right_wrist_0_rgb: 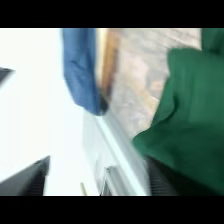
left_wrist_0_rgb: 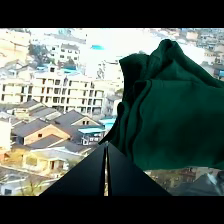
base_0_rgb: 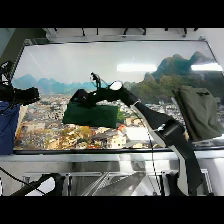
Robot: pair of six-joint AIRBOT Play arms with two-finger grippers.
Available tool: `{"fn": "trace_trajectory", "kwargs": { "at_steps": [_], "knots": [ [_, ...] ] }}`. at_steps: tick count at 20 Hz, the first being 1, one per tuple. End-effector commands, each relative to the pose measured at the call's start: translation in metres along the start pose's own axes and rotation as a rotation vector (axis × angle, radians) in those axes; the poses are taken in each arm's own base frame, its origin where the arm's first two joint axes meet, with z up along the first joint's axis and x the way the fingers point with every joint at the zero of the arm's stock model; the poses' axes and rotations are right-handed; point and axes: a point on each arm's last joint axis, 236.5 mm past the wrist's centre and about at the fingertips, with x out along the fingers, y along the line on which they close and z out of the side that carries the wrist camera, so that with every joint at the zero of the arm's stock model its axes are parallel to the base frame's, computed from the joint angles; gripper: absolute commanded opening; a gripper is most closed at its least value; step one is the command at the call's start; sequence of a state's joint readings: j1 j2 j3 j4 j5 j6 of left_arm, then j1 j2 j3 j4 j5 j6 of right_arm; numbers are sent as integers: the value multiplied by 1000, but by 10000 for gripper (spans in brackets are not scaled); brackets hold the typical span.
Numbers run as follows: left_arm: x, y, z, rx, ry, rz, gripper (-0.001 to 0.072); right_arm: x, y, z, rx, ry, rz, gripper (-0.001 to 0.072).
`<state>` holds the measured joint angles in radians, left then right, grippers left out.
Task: Fold the shirts.
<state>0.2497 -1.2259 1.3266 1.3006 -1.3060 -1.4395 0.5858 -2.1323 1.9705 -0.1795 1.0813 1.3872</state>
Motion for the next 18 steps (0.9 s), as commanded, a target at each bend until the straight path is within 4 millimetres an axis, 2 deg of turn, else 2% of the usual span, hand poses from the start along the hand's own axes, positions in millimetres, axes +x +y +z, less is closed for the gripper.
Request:
{"fn": "trace_trajectory", "kwargs": {
  "at_steps": [1, 4, 7, 8, 9, 10, 11, 12, 14, 18],
  "knots": [
    [0, -5, -2, 4, 8, -21, 16, -57, 19, -20, -89, 150, 9, 441],
    [2, -14, -4, 40, 17, -29, 16, -113, -10, -34, -117, 188, -263, 440],
    [6, -33, -10, 93, 43, -49, 16, -168, -46, -51, -82, 88, -482, 459],
    [9, -38, -11, 105, 53, -55, 16, -184, -57, -57, -44, 26, -506, 581],
    [14, -42, -13, 115, 68, -61, 16, -201, -72, -65, 11, -48, -523, 667],
    [20, -46, -15, 122, 83, -66, 16, -217, -89, -73, 63, -112, -543, 718],
    [26, -50, -18, 132, 103, -72, 16, -230, -106, -81, 123, -172, -552, 718],
    [32, -54, -21, 140, 122, -77, 16, -236, -120, -85, 179, -220, -540, 718],
    [41, -64, -28, 163, 159, -88, 15, -237, -143, -86, 219, -257, -507, 717],
    [47, -75, -35, 192, 186, -99, 16, -214, -179, -70, 278, -291, -402, 711]
  ]
}}
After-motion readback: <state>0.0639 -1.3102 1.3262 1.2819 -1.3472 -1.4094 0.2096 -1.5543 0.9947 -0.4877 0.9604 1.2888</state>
